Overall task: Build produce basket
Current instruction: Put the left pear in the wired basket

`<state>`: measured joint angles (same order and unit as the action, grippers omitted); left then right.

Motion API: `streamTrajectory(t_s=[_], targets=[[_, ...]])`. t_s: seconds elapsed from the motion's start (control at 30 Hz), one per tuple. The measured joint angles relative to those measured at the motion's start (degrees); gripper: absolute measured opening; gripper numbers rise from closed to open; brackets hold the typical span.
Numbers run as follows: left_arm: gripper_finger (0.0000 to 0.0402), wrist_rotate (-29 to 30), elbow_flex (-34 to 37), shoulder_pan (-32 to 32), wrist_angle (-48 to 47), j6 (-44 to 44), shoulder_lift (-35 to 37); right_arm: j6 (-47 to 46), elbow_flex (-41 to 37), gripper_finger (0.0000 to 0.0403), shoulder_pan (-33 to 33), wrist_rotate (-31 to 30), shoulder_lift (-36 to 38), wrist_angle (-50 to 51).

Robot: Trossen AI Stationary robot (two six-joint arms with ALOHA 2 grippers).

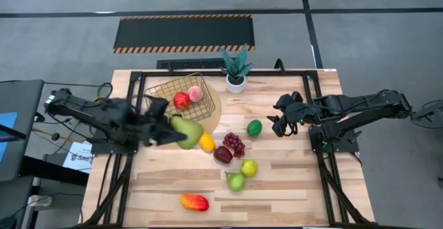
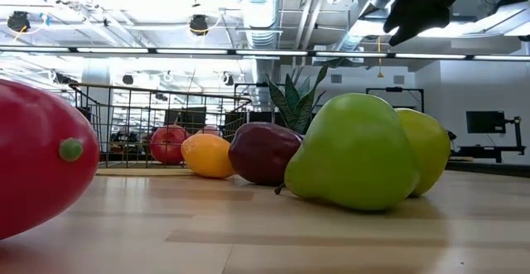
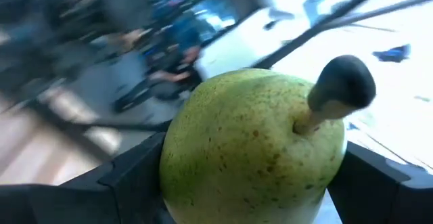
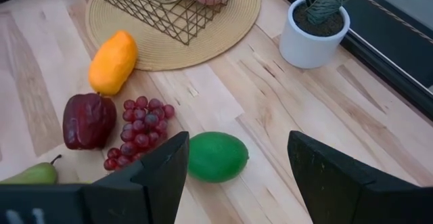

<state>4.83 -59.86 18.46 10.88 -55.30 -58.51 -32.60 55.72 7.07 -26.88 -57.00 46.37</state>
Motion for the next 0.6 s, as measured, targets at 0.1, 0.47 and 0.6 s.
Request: streamTrajectory(t_s=[0.1,0.47,0.6], targets=[[0.0319,-1.5,0.0,0.6,6.3,4.5,1.2,0.0,0.0,0.0273,0.0,0.0,0.0,-0.7],[0.0319,-7.6,0.0,2.2,24.3,15.7,1.6,-1.9,0.0,0.0273,0.0,0.0,0.0,-2.4],[0.0320,-12.4,0.0,2.2,25.6,15.9,1.6,-1.9,0.0,0.0273,0.0,0.0,0.0,-2.4]])
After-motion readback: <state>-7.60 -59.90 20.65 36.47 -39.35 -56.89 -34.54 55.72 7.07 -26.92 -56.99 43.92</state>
